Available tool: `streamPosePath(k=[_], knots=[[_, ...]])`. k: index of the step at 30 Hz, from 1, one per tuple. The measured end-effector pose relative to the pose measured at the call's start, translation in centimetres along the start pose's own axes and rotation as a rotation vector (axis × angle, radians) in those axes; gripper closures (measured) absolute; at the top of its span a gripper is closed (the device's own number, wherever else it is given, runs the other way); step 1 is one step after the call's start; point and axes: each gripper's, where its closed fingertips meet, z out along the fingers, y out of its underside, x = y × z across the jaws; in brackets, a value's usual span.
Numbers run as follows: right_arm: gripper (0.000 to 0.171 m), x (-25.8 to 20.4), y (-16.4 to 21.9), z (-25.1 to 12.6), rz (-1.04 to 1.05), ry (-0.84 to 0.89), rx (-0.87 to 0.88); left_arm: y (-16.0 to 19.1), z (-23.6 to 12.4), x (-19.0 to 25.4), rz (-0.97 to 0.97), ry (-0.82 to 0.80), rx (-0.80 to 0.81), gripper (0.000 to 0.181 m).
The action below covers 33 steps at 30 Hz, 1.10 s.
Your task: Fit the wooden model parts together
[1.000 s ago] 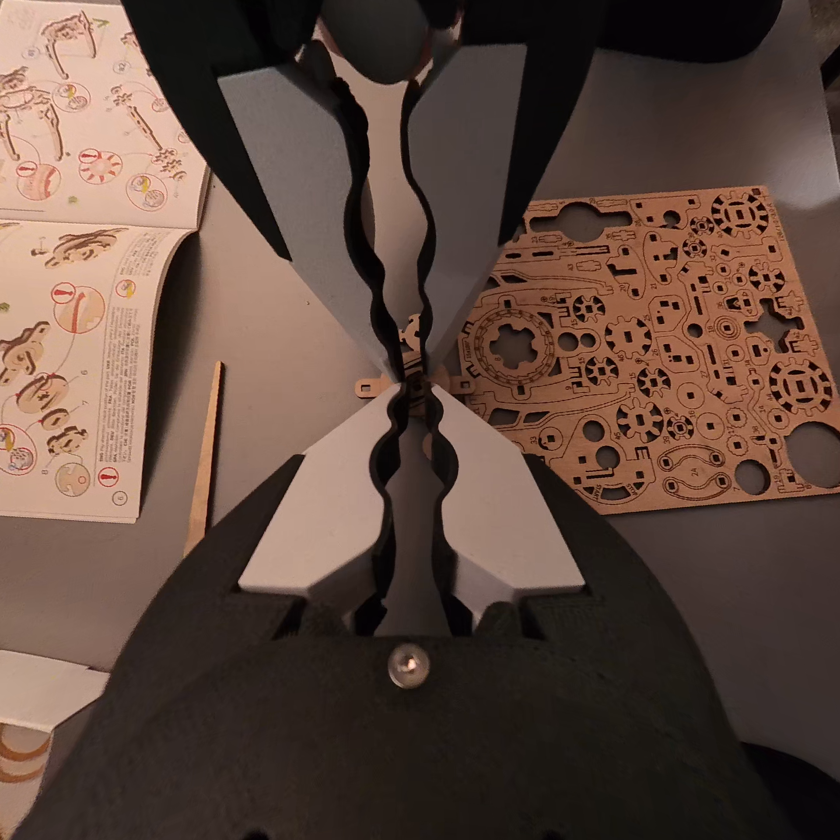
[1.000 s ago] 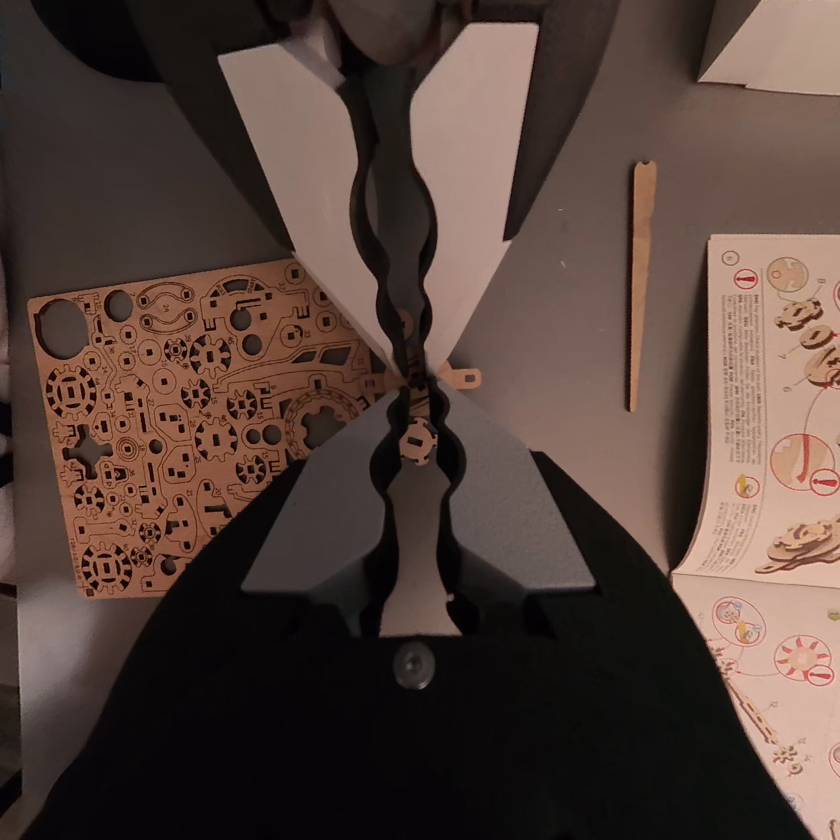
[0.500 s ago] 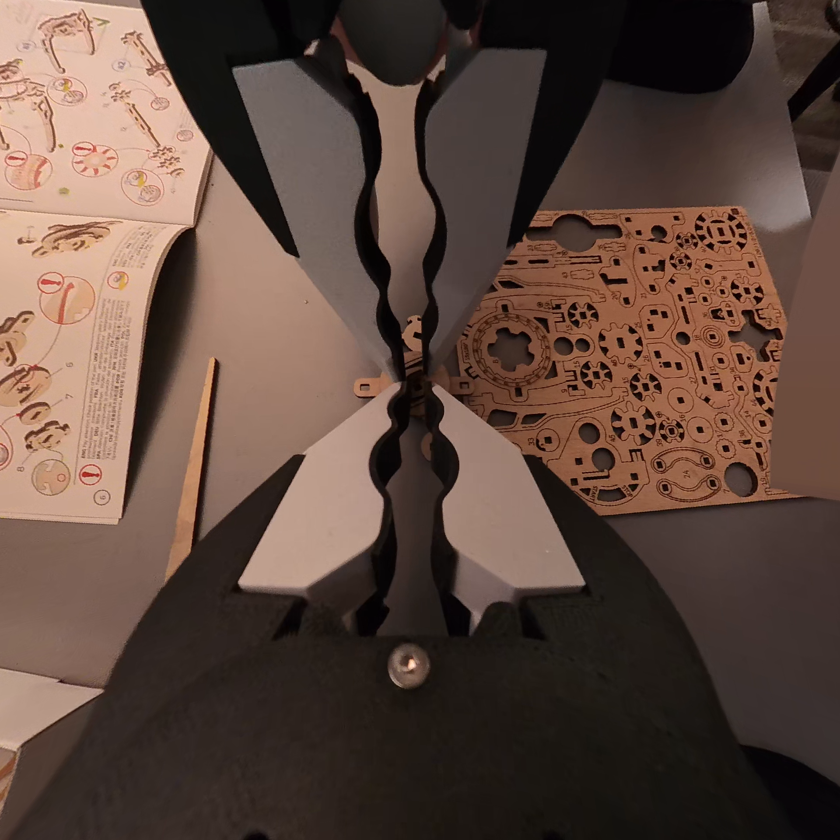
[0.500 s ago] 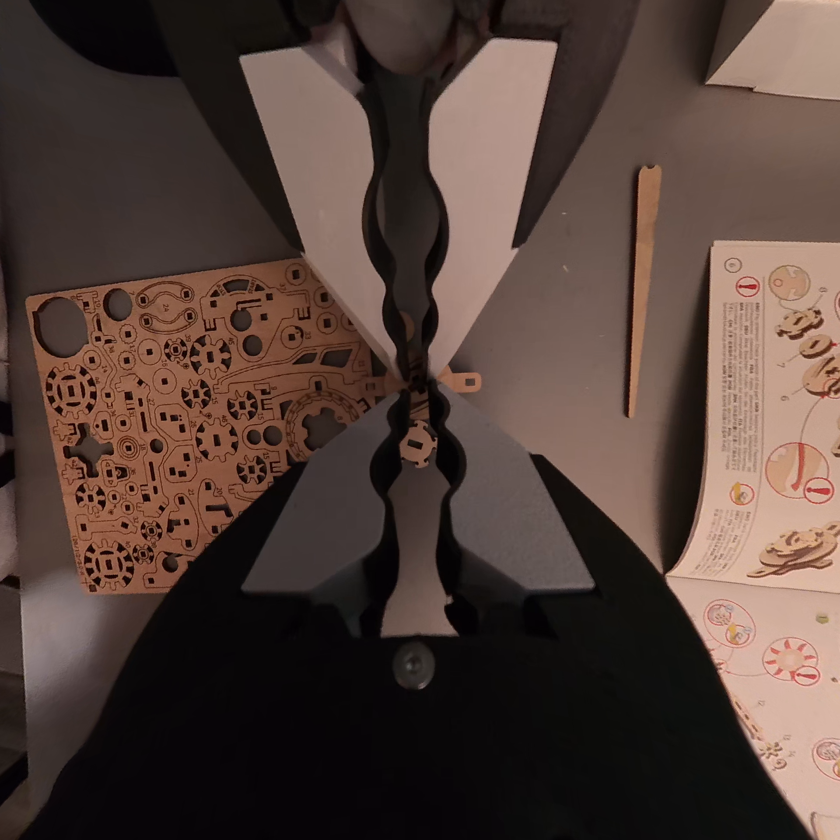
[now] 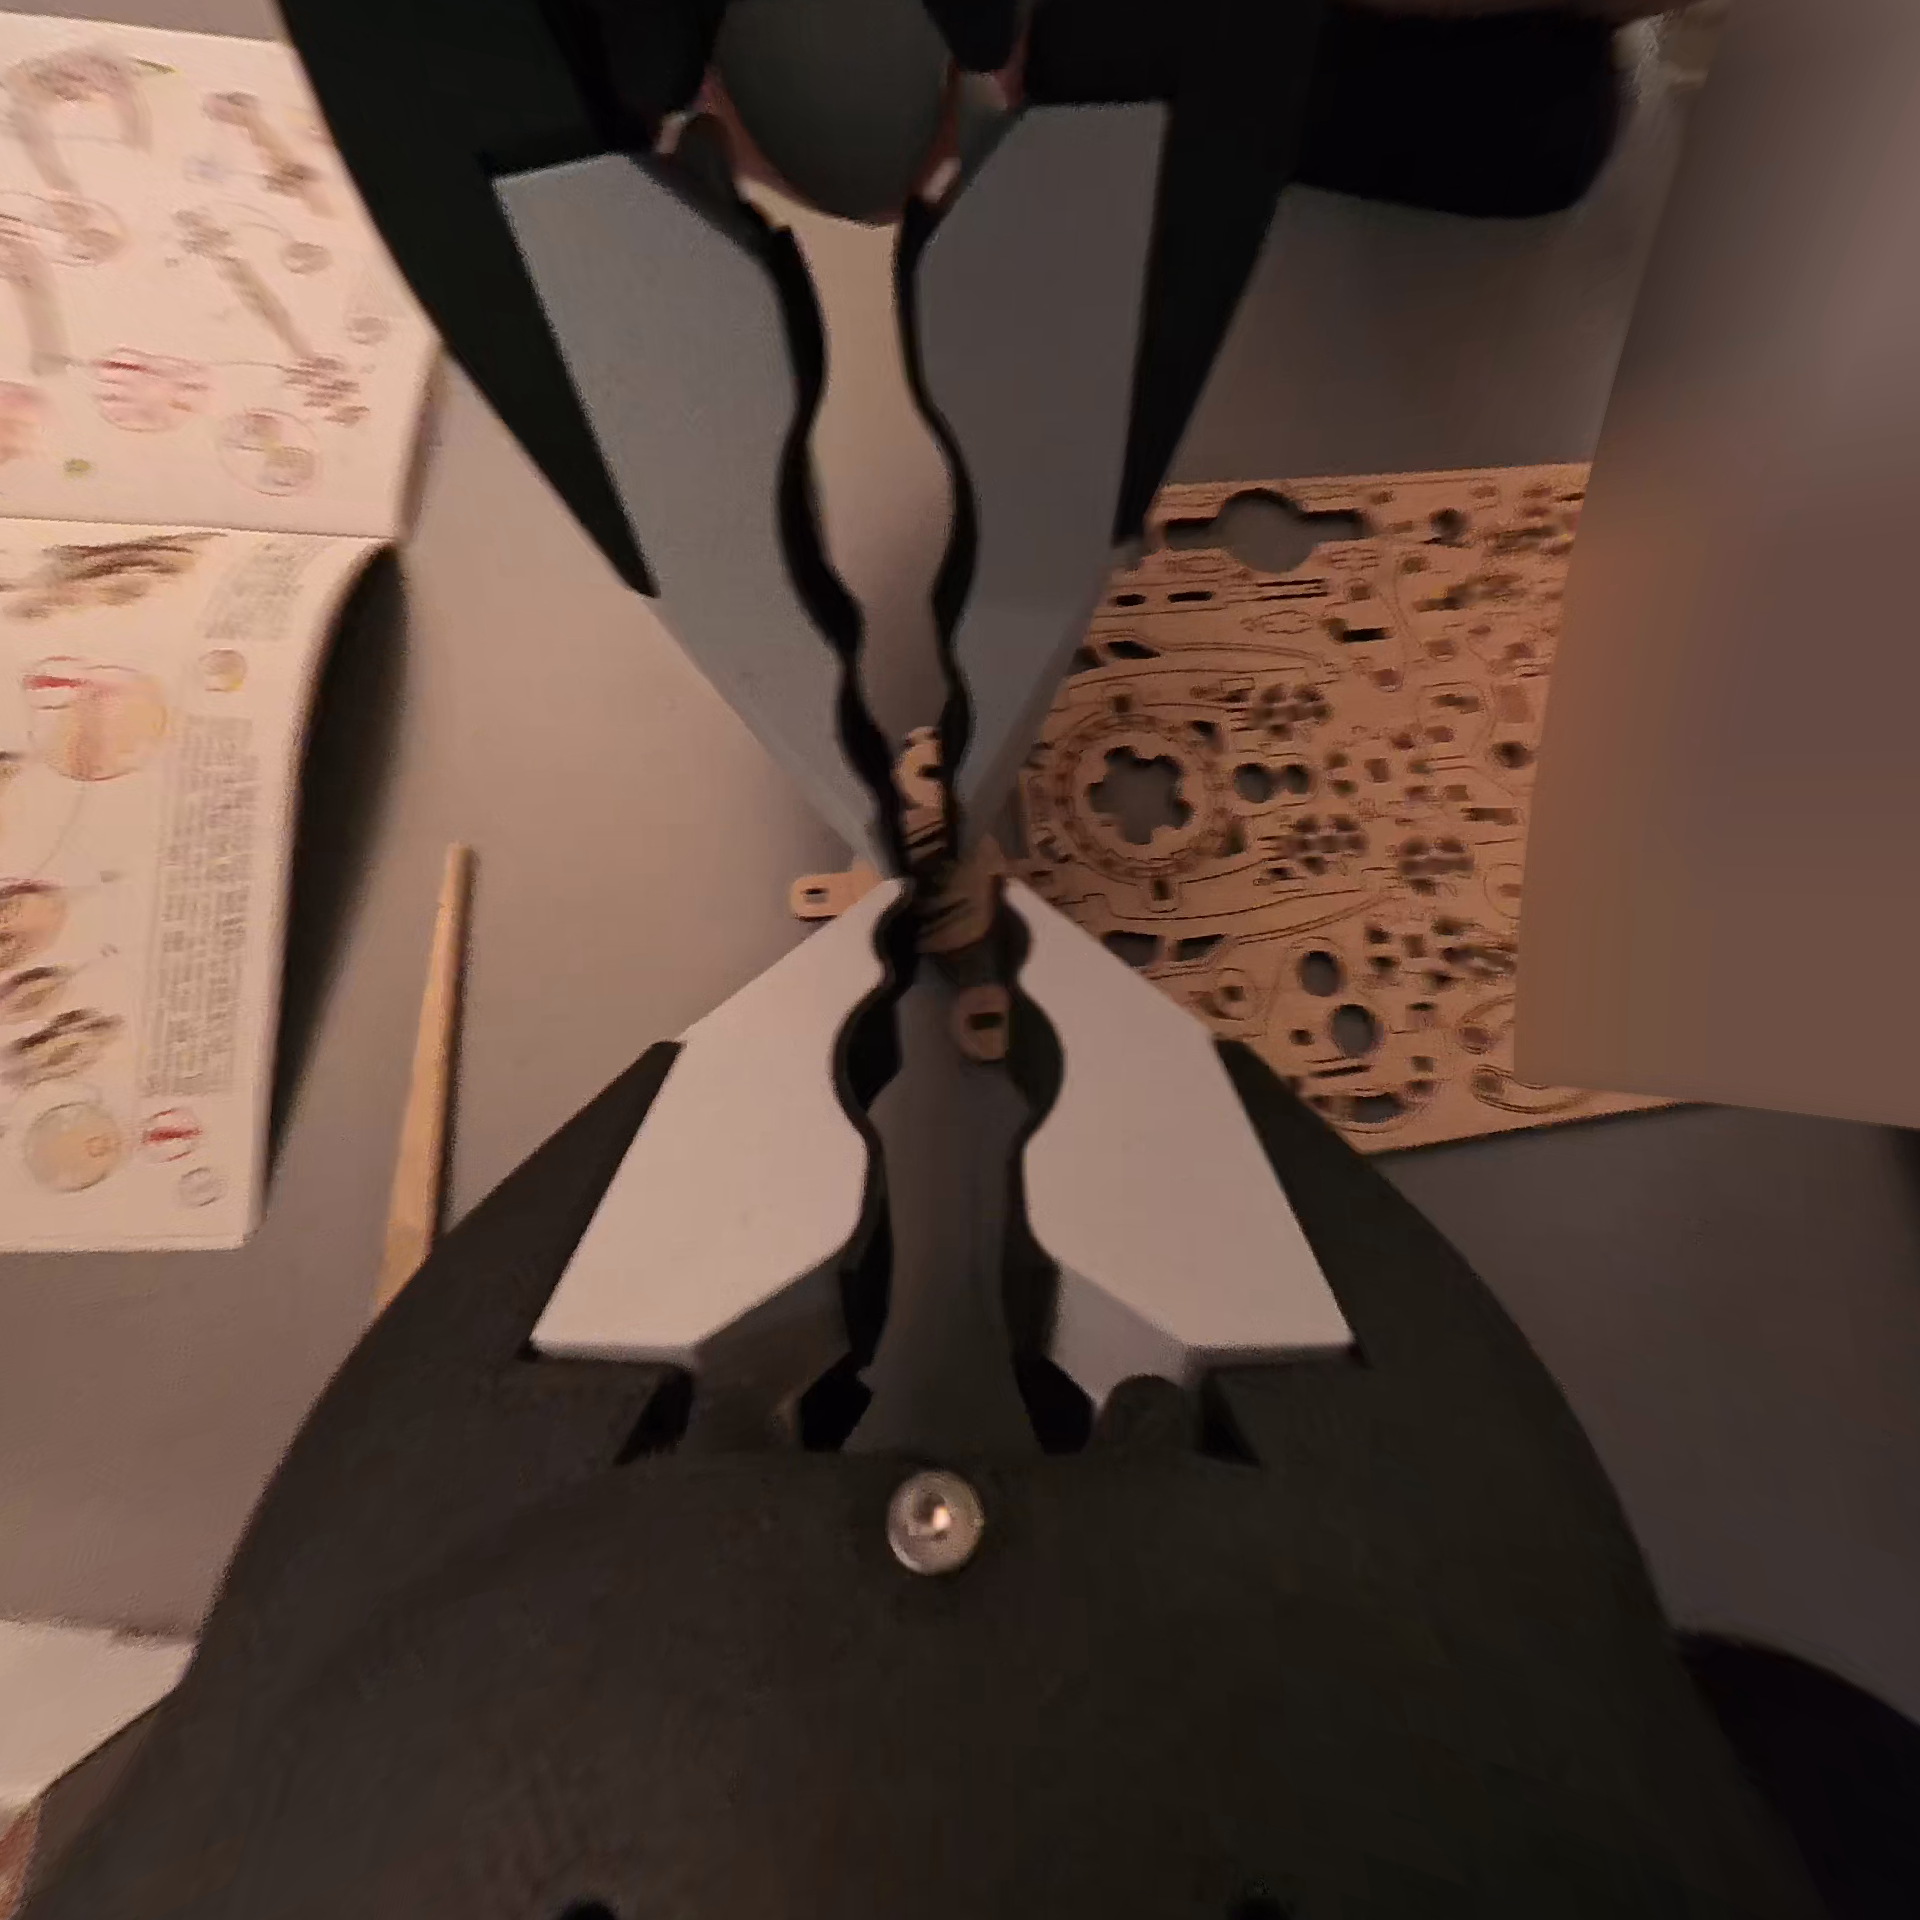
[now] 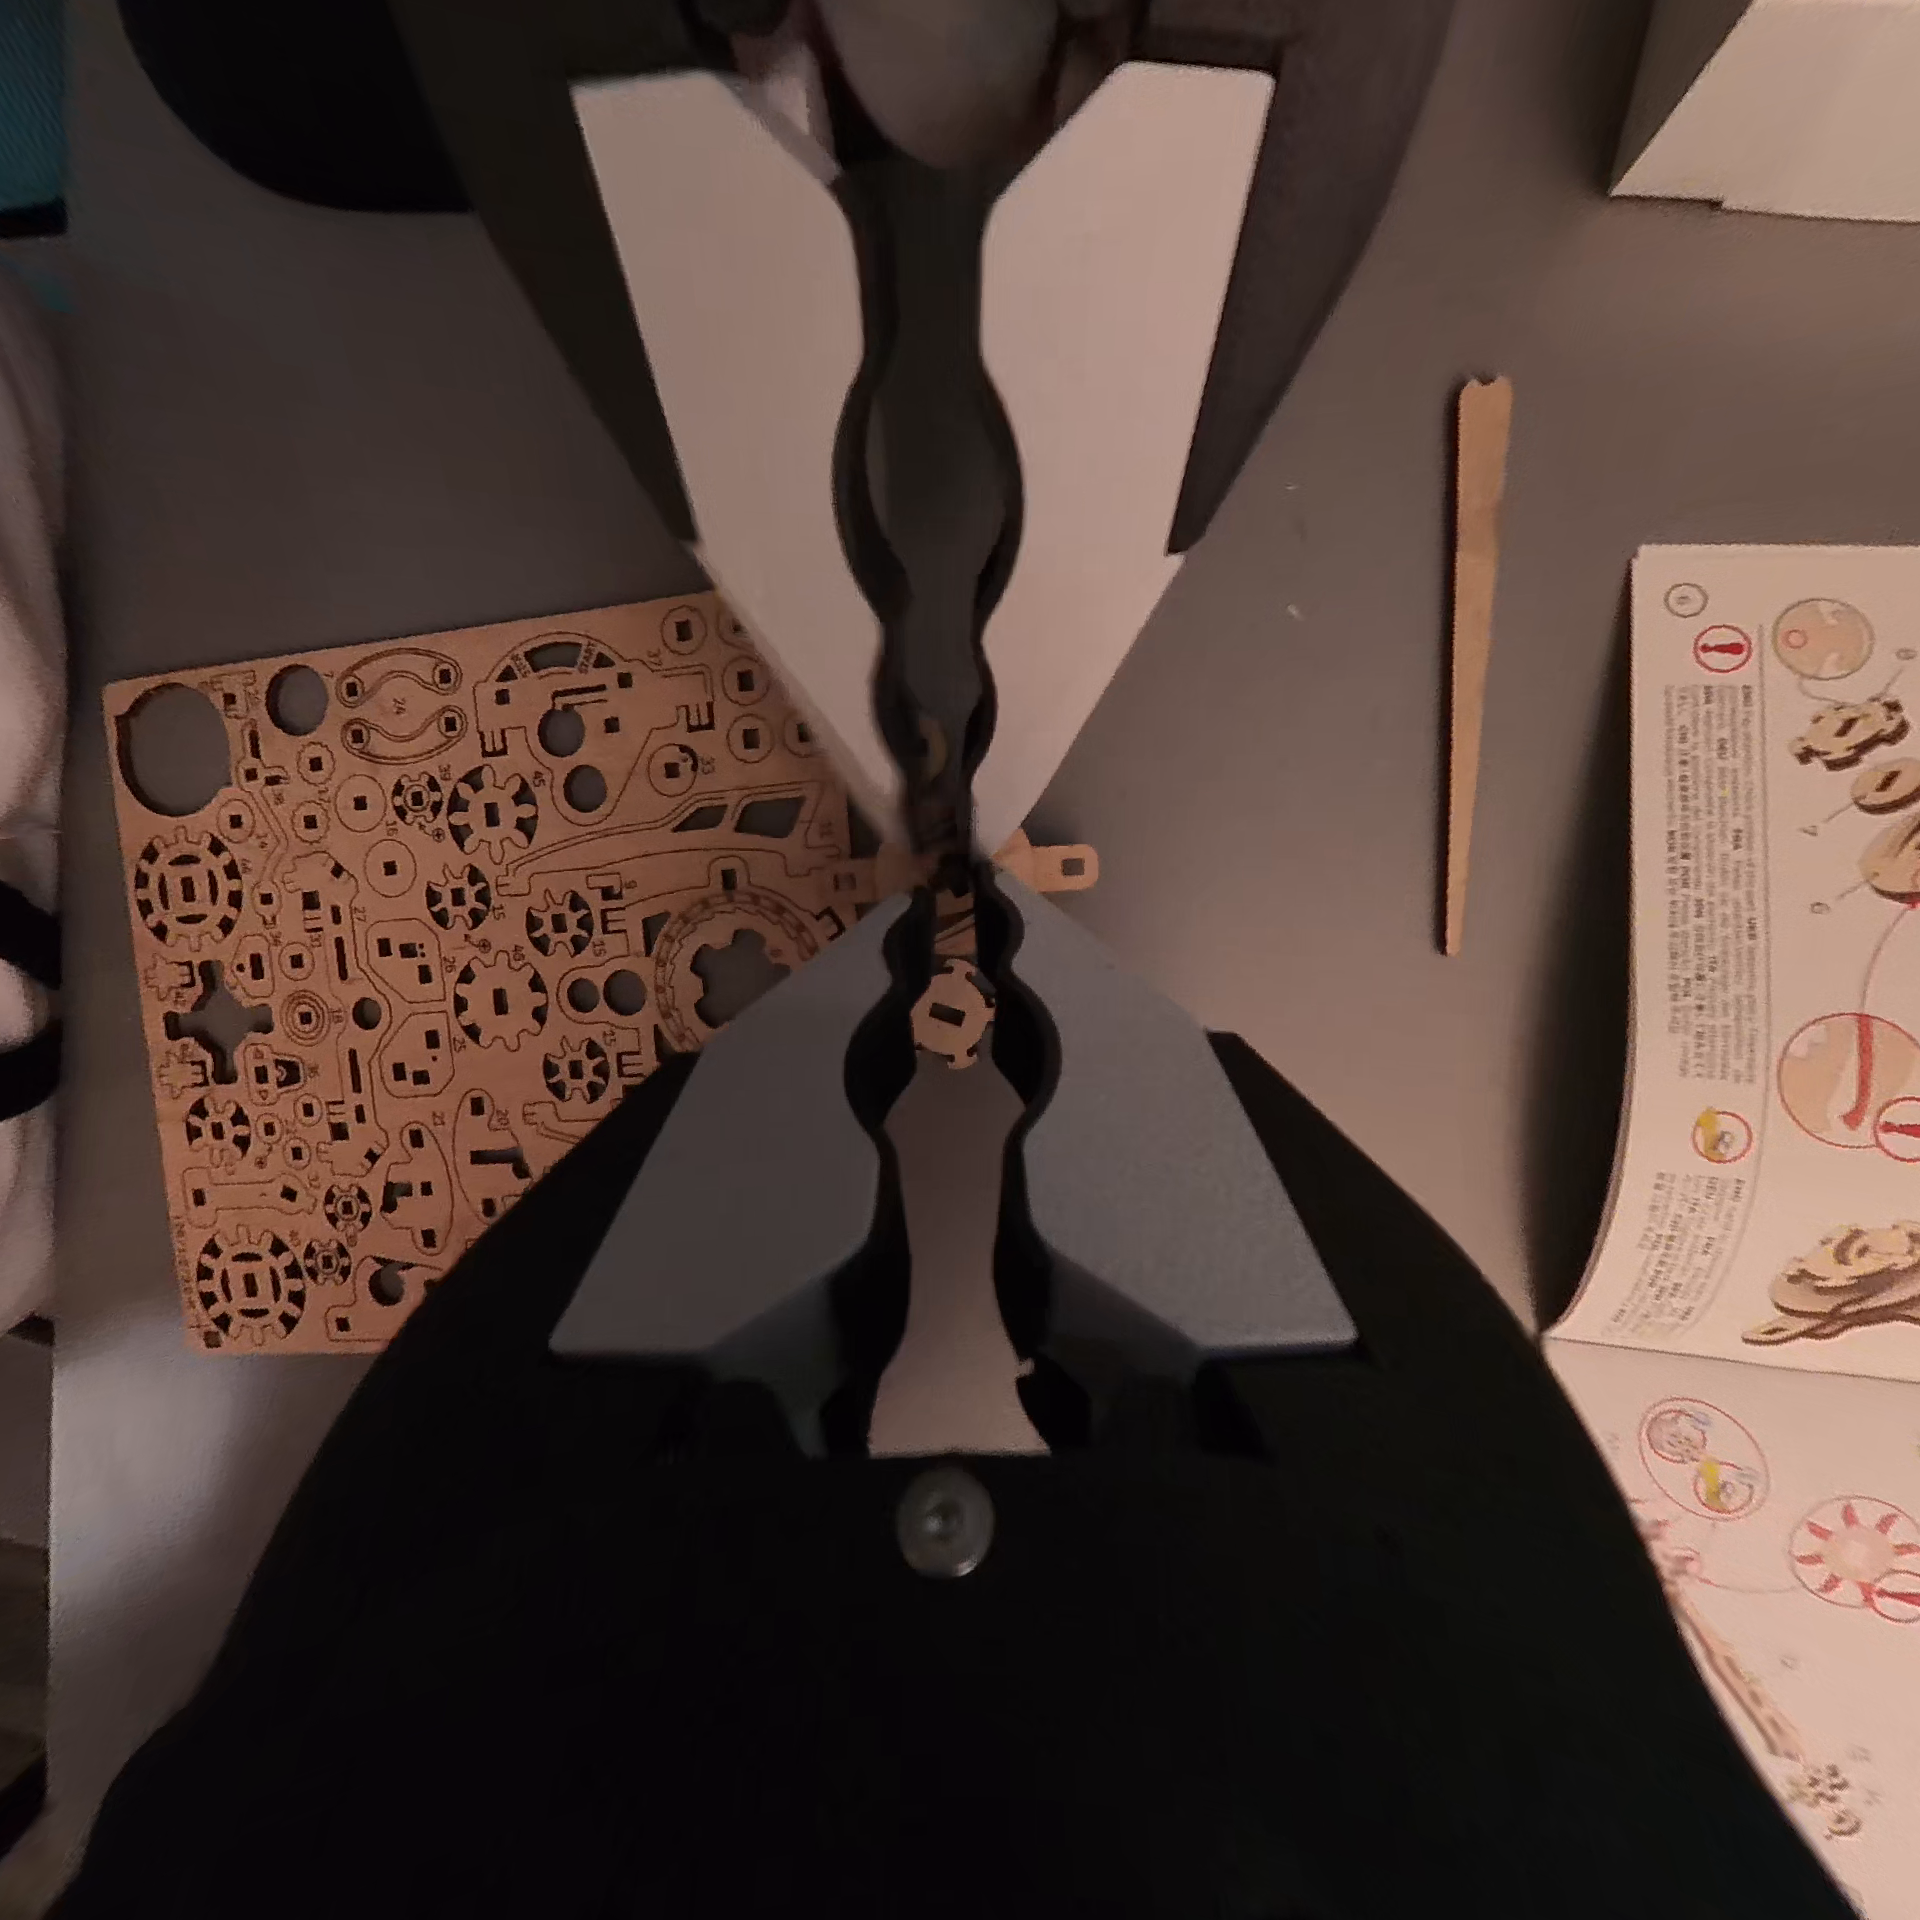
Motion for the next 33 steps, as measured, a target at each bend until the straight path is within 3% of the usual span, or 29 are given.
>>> streamPosePath(k=[1,2,9,15,24,33], knots=[[0.163,0.0,0.0,0.0,-0.007,0.005,0.001,-0.1,-0.1,0.7,-0.022,0.059,-0.006,0.154],[0.162,0.0,0.1,0.0,0.002,0.002,0.001,-0.2,-0.2,1.2,-0.050,0.103,-0.015,0.151],[0.163,0.5,-0.2,-0.4,0.025,0.026,-0.004,0.4,-0.7,0.3,-0.055,0.073,-0.054,0.154],[0.161,2.0,-0.6,-3.2,0.083,0.058,0.125,0.8,-1.1,-0.6,-0.056,0.026,-0.087,0.150],[0.145,2.4,0.7,-1.0,0.215,-0.075,0.135,0.9,-1.4,-1.2,-0.177,0.033,-0.088,0.151],[0.143,1.7,0.8,0.1,0.290,-0.203,0.164,1.2,-0.7,-1.1,-0.360,0.119,-0.085,0.156]])
